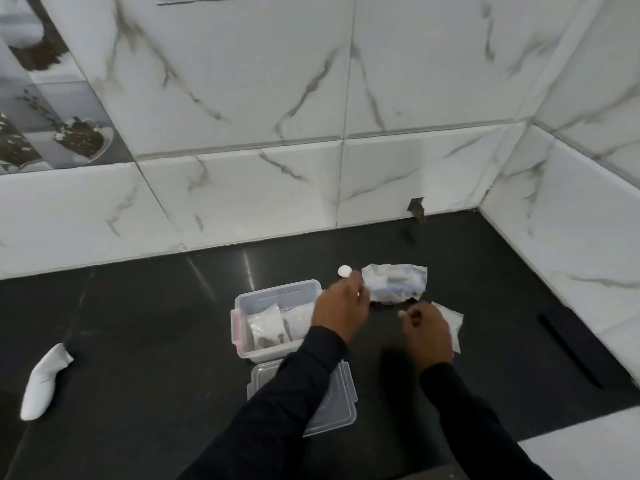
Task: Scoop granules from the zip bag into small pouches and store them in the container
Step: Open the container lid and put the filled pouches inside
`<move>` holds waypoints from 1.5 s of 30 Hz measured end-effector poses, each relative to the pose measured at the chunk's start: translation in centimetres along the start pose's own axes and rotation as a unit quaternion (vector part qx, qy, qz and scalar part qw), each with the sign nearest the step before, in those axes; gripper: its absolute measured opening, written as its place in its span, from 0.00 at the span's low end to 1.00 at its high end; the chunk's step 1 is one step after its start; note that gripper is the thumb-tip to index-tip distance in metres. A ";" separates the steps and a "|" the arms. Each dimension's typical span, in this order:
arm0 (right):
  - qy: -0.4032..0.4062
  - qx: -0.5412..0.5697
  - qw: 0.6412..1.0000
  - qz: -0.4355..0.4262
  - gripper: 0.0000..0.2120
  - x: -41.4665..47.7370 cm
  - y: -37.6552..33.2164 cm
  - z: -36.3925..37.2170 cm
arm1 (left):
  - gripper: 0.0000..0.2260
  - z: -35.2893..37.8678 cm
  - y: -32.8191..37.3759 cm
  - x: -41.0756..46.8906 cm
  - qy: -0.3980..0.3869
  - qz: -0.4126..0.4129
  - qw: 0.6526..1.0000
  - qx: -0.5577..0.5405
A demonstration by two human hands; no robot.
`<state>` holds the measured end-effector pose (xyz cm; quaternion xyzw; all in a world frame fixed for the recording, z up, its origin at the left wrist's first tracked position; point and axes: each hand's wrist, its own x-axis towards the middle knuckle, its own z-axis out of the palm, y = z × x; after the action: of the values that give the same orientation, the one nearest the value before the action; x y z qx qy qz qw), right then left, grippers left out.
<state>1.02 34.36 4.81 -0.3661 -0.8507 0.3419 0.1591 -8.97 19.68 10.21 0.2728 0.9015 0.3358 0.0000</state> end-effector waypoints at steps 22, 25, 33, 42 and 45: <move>-0.058 0.076 0.983 0.158 0.09 2.5 11.0 -5.9 | 0.08 18.3 6.1 0.1 -0.193 -0.200 0.943 -0.182; 0.010 0.063 0.975 0.211 0.13 3.5 12.4 -5.4 | 0.10 17.1 4.7 0.4 -0.178 -0.219 0.943 -0.177; -0.082 -0.032 0.950 0.300 0.20 6.0 10.5 -3.3 | 0.10 11.9 2.7 -0.1 -0.134 -0.191 0.944 -0.232; -0.172 0.308 0.935 0.036 0.06 6.4 -2.7 -2.9 | 0.15 -3.1 -3.4 -0.4 0.049 -0.152 0.955 -0.251; -0.240 0.349 0.905 -0.046 0.13 6.0 -9.2 -2.6 | 0.15 -9.3 -6.0 -0.8 0.088 -0.171 0.955 -0.226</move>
<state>-6.41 35.35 13.27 -0.1541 -0.7052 0.6870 0.0836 -12.97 9.92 13.68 0.0764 0.8316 0.5486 0.0395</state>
